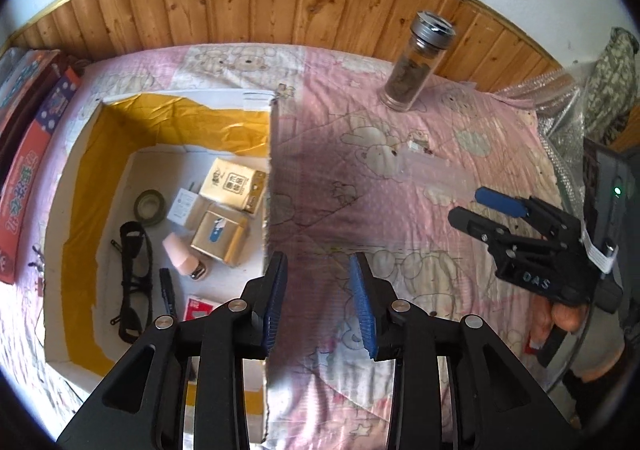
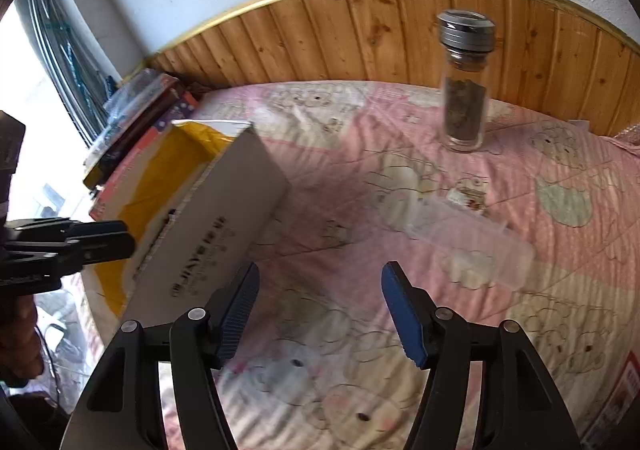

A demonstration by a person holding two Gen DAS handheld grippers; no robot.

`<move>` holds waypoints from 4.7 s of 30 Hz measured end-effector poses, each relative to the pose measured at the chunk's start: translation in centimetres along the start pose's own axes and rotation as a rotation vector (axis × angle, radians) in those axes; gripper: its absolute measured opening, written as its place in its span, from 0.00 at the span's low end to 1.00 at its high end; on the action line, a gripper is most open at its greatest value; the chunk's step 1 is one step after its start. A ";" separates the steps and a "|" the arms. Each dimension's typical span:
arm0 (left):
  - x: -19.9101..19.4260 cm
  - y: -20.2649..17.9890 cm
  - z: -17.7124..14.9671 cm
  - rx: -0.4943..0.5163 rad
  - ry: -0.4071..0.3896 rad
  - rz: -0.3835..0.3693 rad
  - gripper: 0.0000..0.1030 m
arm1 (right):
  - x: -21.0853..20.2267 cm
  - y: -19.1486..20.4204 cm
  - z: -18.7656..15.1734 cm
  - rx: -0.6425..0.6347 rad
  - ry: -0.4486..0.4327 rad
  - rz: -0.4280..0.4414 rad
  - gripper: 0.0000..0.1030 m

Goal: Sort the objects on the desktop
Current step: 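Move both tools back toward the clear plastic case and lighter, then grasp the clear plastic case with the left tool while the right tool grasps the lighter, then carry the plastic case and lighter over the white box with both tools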

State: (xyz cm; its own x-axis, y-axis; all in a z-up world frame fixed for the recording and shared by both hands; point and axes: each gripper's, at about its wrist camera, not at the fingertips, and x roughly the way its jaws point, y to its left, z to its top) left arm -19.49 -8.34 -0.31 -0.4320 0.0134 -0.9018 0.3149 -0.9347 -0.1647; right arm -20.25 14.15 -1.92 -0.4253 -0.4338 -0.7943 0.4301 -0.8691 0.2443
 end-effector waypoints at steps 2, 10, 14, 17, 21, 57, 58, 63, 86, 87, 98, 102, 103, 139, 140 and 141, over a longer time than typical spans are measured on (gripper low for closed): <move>0.6 -1.3 0.6 0.024 0.012 -0.016 0.33 | 0.7 -2.3 0.5 -0.018 0.013 -0.058 0.67; 2.8 -4.6 3.1 0.014 0.053 -0.086 0.34 | 8.5 -10.3 1.7 -0.222 0.194 -0.248 0.76; 4.4 -5.7 4.1 0.042 0.078 -0.089 0.34 | 11.2 -12.0 0.7 -0.320 0.263 -0.273 0.69; 5.8 -6.5 5.4 0.085 0.095 -0.090 0.34 | 10.4 -11.1 -0.3 -0.266 0.342 -0.089 0.52; 8.7 -8.0 8.1 0.140 0.128 -0.109 0.39 | 8.7 -8.2 -3.4 -0.238 0.416 0.043 0.52; 21.6 -13.5 3.9 -0.207 0.378 -0.109 0.35 | 4.7 -20.0 -3.8 0.276 0.091 -0.016 0.20; 21.5 -13.5 3.8 -0.200 0.380 -0.115 0.33 | 4.4 -20.3 -4.3 0.298 0.087 -0.012 0.20; 19.8 -13.4 2.6 -0.147 0.356 -0.113 0.31 | 4.6 -19.1 -4.0 0.376 0.077 0.003 0.20; 7.9 -6.0 -0.6 -0.045 0.155 -0.048 0.31 | 1.2 -7.0 -7.4 0.253 0.139 0.047 0.20; 7.6 -5.9 -0.5 -0.050 0.149 -0.048 0.31 | 1.1 -6.6 -7.4 0.246 0.141 0.048 0.20; 3.0 -3.5 -1.1 -0.044 0.049 -0.020 0.31 | -0.6 -0.8 -5.9 0.132 0.128 0.069 0.20; 1.5 -2.5 -1.3 -0.040 0.011 -0.005 0.31 | -1.1 1.7 -4.9 0.063 0.121 0.076 0.20; 1.1 -2.1 -1.3 -0.042 0.003 -0.002 0.31 | -1.3 2.5 -4.6 0.038 0.119 0.077 0.20; -3.4 11.4 -0.6 -0.036 -0.066 0.192 0.31 | 1.0 19.3 0.6 -0.448 0.142 0.216 0.20; -3.5 11.7 -0.3 -0.017 -0.067 0.199 0.31 | 1.1 19.5 0.6 -0.455 0.145 0.220 0.20; -3.5 12.0 0.0 0.006 -0.071 0.208 0.31 | 1.3 19.8 0.6 -0.463 0.148 0.223 0.20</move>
State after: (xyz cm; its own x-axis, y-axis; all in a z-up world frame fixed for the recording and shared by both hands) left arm -14.24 -19.62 0.86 -0.4171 -0.2047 -0.8855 0.3981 -0.9170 0.0245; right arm -12.74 -3.73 2.17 -0.1807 -0.5289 -0.8292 0.8181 -0.5488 0.1718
